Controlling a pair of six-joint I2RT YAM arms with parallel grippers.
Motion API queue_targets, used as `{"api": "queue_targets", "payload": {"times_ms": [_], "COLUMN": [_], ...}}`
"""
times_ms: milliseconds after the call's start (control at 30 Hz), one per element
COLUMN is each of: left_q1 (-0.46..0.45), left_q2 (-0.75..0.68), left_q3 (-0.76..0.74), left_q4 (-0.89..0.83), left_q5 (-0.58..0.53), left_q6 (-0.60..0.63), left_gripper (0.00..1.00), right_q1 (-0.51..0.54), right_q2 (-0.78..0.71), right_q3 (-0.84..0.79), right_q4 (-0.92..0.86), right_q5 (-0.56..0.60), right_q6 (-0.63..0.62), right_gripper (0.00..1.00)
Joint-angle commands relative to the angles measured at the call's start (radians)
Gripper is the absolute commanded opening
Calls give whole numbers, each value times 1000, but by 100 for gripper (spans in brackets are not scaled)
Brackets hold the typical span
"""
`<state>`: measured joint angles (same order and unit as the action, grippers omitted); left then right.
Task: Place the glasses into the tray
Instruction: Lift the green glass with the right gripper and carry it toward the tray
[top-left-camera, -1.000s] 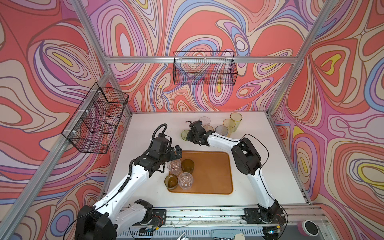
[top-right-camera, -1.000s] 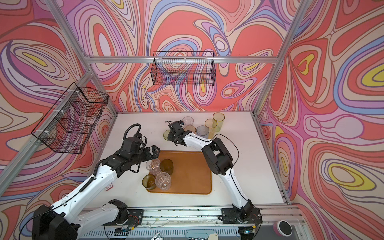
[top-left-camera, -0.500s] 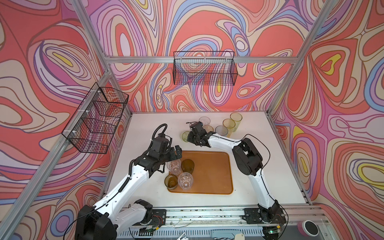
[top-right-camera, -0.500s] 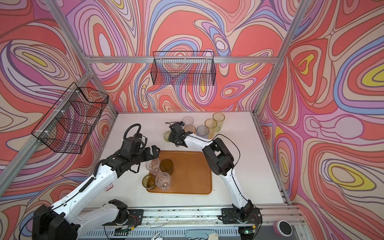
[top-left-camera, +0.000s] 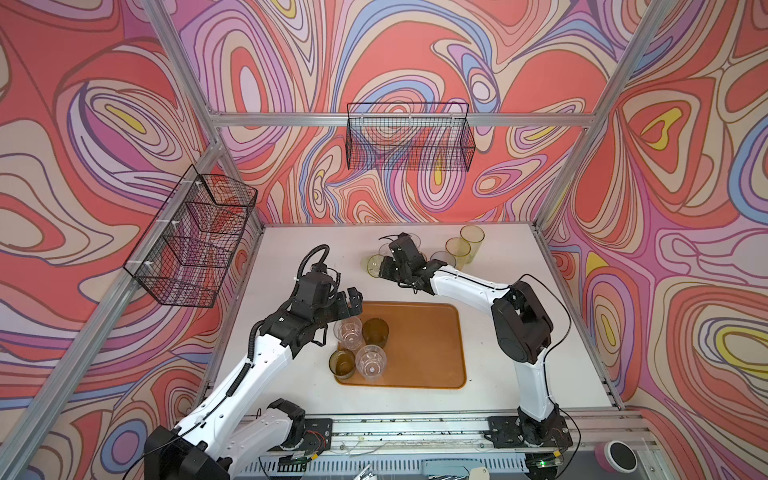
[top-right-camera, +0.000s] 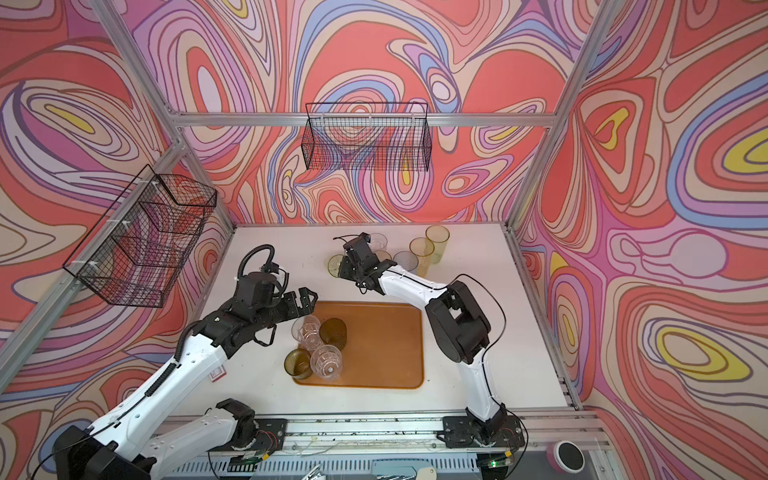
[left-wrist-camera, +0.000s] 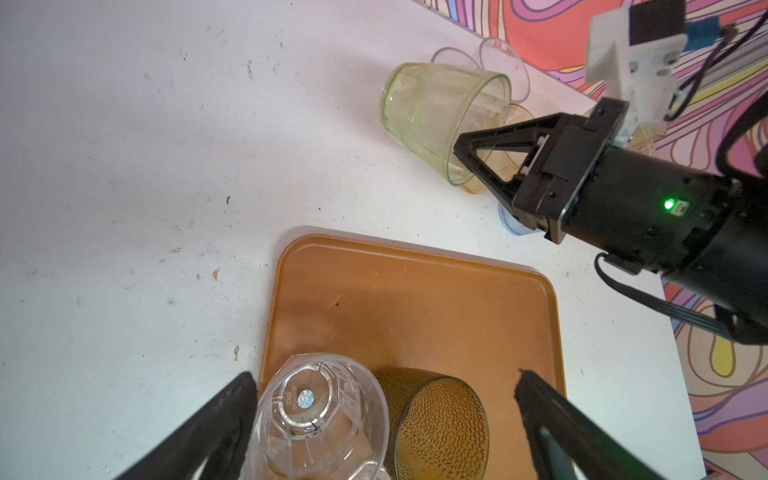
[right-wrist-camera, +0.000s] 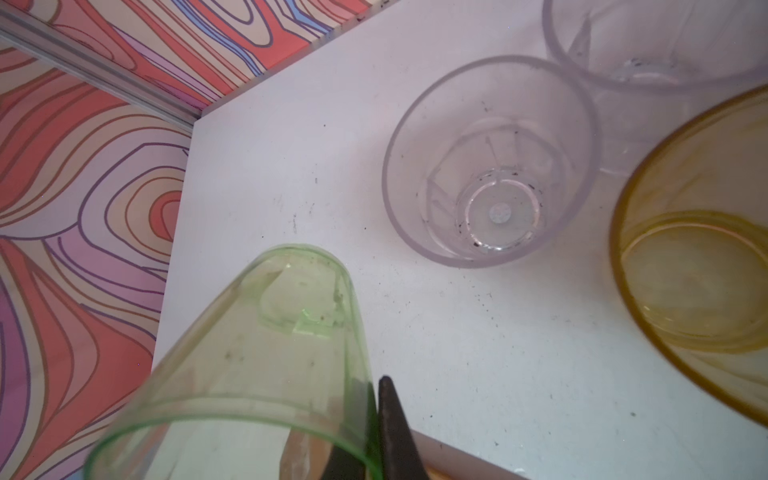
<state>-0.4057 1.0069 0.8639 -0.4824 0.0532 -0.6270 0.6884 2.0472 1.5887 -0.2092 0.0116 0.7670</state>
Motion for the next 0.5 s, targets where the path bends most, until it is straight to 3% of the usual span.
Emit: {"api": "queue_targets", "payload": {"times_ms": [0, 467], "left_q1": [4, 4], "left_q2": [-37, -136], "left_q3": [44, 181], "left_q4": [-95, -367], "left_q5": [-21, -76], "left_q6": [20, 122], "left_gripper": [100, 100], "right_q1": [3, 3], "right_q2": [-86, -397], "right_q3": [-43, -238], "right_q4": [15, -73], "right_q5": [26, 53], "right_q6": [-63, -139], "right_gripper": [0, 0]}}
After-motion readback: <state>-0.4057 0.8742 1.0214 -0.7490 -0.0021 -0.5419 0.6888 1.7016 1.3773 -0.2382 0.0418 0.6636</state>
